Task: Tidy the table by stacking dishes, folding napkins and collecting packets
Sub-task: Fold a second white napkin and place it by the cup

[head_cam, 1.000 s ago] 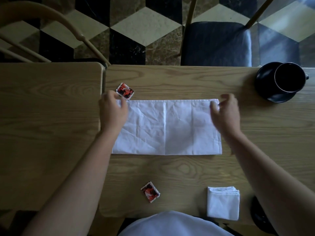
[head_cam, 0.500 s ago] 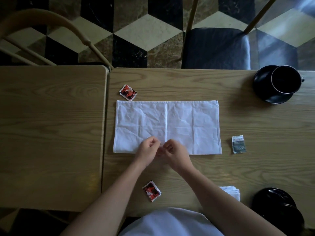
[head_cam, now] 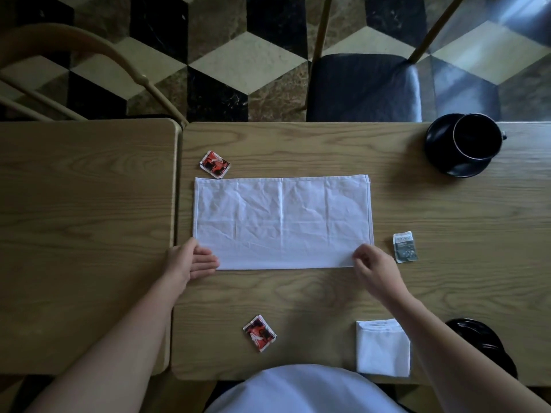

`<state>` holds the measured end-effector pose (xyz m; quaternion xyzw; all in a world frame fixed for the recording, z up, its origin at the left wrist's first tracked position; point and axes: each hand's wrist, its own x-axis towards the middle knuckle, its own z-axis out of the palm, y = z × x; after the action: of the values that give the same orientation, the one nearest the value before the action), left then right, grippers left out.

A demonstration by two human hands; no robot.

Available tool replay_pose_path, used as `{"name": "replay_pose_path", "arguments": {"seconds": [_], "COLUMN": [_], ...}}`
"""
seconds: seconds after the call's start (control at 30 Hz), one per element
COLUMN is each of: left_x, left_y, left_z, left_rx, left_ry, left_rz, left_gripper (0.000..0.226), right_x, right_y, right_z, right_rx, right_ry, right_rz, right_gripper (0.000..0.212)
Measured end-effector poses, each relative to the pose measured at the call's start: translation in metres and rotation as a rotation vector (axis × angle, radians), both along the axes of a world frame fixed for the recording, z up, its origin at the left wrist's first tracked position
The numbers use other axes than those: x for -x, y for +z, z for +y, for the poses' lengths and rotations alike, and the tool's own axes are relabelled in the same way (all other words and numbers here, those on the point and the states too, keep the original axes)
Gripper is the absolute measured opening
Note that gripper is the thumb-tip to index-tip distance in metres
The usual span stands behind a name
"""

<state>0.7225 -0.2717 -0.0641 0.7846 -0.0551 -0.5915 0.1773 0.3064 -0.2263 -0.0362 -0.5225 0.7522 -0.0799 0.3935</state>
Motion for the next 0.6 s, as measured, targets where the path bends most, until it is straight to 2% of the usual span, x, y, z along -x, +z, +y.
{"name": "replay_pose_path", "arguments": {"seconds": [0.2,0.27,0.33,0.37,0.43,0.53,0.6], "left_x": [0.012,0.02,0.03,0.037,0.059,0.128,0.188], "left_y": [0.012,0.022,0.033,0.04,0.05,0.05,0.056], "left_z": [0.0,0.002,0.007,0.013,0.027,0.042,0.042], "left_rx": [0.01,0.051,0.098,0.093,0.021,-0.139,-0.25], "left_ry": [-0.029,-0.057,-0.003,0.07,0.224,0.37,0.394], "left_rz": [-0.084,-0.177,-0.253,-0.218,-0.018,0.337,0.497], "left_gripper": [0.04,0.032,0.019,0.014,0.015,0.023,0.015], "right_x": [-0.003,0.001,0.01,0.014,0.018,0.015,0.006], "right_y": [0.001,0.005,0.01,0.012,0.015,0.014,0.016], "right_z": [-0.004,-0.009,-0.014,-0.017,-0.033,-0.08,-0.125], "right_rx": [-0.043,-0.05,-0.012,0.009,0.077,0.212,0.225], "right_ry": [-0.067,-0.206,-0.345,-0.36,-0.285,-0.008,0.243], "right_rz": [-0.054,-0.073,-0.002,0.054,0.144,0.229,0.269], "right_gripper": [0.011,0.007,0.008,0.011,0.02,0.031,0.035]}}
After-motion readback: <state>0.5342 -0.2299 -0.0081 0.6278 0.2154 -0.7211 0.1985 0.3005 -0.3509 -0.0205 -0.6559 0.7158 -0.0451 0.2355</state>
